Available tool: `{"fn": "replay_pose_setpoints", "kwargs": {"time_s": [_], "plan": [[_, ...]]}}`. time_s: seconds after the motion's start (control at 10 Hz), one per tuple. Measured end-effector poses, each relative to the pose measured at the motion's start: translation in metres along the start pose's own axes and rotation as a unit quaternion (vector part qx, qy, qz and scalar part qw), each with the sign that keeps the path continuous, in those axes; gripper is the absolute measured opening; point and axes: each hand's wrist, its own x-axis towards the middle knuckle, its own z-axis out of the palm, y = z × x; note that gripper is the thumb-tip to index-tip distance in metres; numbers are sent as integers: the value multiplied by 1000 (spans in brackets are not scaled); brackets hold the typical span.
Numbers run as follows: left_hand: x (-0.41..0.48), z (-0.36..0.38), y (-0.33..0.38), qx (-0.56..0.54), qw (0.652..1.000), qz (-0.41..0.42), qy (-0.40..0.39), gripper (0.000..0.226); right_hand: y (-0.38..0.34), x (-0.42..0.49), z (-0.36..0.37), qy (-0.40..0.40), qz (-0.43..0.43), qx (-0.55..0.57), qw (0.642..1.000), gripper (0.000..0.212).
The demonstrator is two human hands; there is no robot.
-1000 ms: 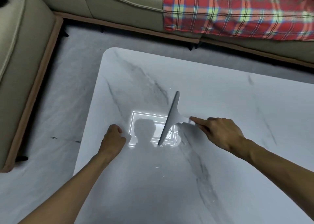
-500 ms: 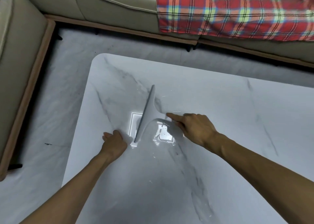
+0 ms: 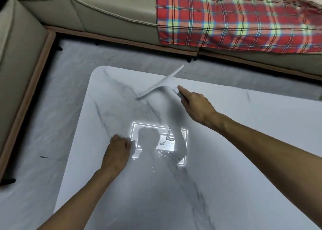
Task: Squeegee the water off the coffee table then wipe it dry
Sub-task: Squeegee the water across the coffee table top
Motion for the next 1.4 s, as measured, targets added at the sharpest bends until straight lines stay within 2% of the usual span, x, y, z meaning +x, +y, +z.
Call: {"fn": "replay_pose_setpoints", "kwargs": {"time_s": [0.1, 0.2, 0.3, 0.4, 0.5, 0.7, 0.8, 0.9, 1.0, 1.1, 1.2, 1.3, 1.4], "plan": [[9, 13, 5, 4, 997, -8, -76, 33, -3, 13, 13, -19, 33, 14, 999, 44], [12, 19, 3, 25, 992, -26, -119, 27, 11, -9, 22, -27, 38, 4, 999, 44], [13, 14, 7, 53, 986, -43, -155, 24, 29, -70, 29, -62, 56, -24, 996, 48], [13, 9, 10, 48, 986, -56, -153, 32, 35, -109, 25, -94, 74, -45, 992, 51], [5, 11, 9, 19, 992, -65, -107, 37, 42, -115, 7, -72, 72, -23, 995, 44], [-11, 26, 12, 32, 996, -46, -67, 27, 43, -36, -14, 32, 61, -10, 998, 38], [-11, 33, 15, 66, 993, -40, -86, 30, 47, -8, -7, 18, 103, 10, 995, 38], [-9, 34, 15, 91, 987, -42, -122, 34, 53, -24, 8, 7, 111, 8, 994, 38], [-10, 31, 20, 127, 973, -52, -188, 37, 57, -82, 30, -25, 126, 2, 992, 45], [-10, 26, 24, 110, 974, -47, -192, 33, 57, -122, 31, -71, 141, -9, 987, 50], [-5, 21, 29, 84, 975, -52, -197, 27, 62, -140, 12, -98, 145, 3, 985, 36], [-4, 22, 29, 75, 975, -57, -199, 23, 68, -119, -7, -43, 130, 14, 991, 31], [-2, 25, 24, 65, 981, -34, -181, 19, 74, -69, -24, -3, 137, 26, 990, 35]]}}
